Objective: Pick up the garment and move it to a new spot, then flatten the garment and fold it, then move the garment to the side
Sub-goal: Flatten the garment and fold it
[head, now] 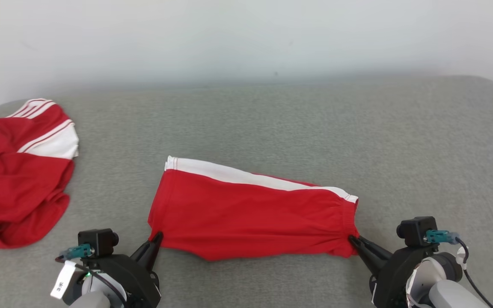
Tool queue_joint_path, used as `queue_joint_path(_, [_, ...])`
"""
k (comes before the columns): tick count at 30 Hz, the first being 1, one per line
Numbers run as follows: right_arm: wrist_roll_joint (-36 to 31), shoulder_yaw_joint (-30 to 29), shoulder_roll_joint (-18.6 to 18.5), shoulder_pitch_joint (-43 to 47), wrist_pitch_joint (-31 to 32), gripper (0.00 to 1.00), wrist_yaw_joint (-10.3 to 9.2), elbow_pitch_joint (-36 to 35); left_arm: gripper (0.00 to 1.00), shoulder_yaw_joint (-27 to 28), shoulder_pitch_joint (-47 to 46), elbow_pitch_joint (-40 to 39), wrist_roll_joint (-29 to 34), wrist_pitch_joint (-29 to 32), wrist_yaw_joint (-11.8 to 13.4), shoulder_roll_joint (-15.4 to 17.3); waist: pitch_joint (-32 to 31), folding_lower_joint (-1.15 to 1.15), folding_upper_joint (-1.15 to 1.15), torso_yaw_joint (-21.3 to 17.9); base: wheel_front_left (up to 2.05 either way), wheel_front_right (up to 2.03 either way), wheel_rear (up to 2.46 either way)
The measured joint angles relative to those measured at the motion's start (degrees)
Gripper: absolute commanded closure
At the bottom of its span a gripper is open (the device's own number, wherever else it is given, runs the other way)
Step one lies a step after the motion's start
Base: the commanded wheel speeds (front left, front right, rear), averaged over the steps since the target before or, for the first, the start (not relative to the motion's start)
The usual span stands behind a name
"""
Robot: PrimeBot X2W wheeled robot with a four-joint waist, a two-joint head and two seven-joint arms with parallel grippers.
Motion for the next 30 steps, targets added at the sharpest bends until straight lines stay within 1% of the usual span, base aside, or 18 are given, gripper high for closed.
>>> queue_joint_path(6, [0.9,0.5,-1.7,0.1,1.0,1.0,0.01,-0.9,1.0,0.0,1.3,-1.0,0.0,-0.7,0.7,-0.4,-1.2,0.01,0.0,2.9,0.0,0.0,0.0])
queue_joint_path(9, [1.2,1.1,-1.8,0.1,1.6,1.0,0.01,-0.9,1.0,0.0,1.7,-1.3,0.0,-0.8,1.0,-0.4,-1.9,0.01,0.0,4.6,0.0,0.0,0.0])
queue_joint_path(13, [1.4,1.9,-1.6,0.1,2.3,1.0,0.01,-0.9,1.0,0.1,3.2,-1.3,-0.4,-0.8,1.2,-0.1,-2.5,0.01,0.0,5.7,0.0,0.0,0.0])
queue_joint_path(19, [1.4,2.6,-1.6,-0.1,3.3,1.0,0.07,-1.1,1.0,0.2,3.7,-1.6,-1.6,-1.2,1.5,0.2,-2.4,0.01,0.0,5.5,0.0,0.0,0.0])
queue_joint_path(27, [1.7,2.8,-1.7,-0.2,3.8,1.0,0.07,-1.1,1.0,0.0,3.7,-1.7,-1.7,-1.2,1.6,-0.2,-1.9,0.01,0.0,4.5,0.0,0.0,0.0])
queue_joint_path(30, [1.9,2.8,-1.7,-0.2,4.2,1.0,0.07,-1.0,1.0,-0.1,3.8,-1.7,-1.7,-1.1,2.0,-0.2,-1.9,0.01,0.0,4.4,0.0,0.0,0.0])
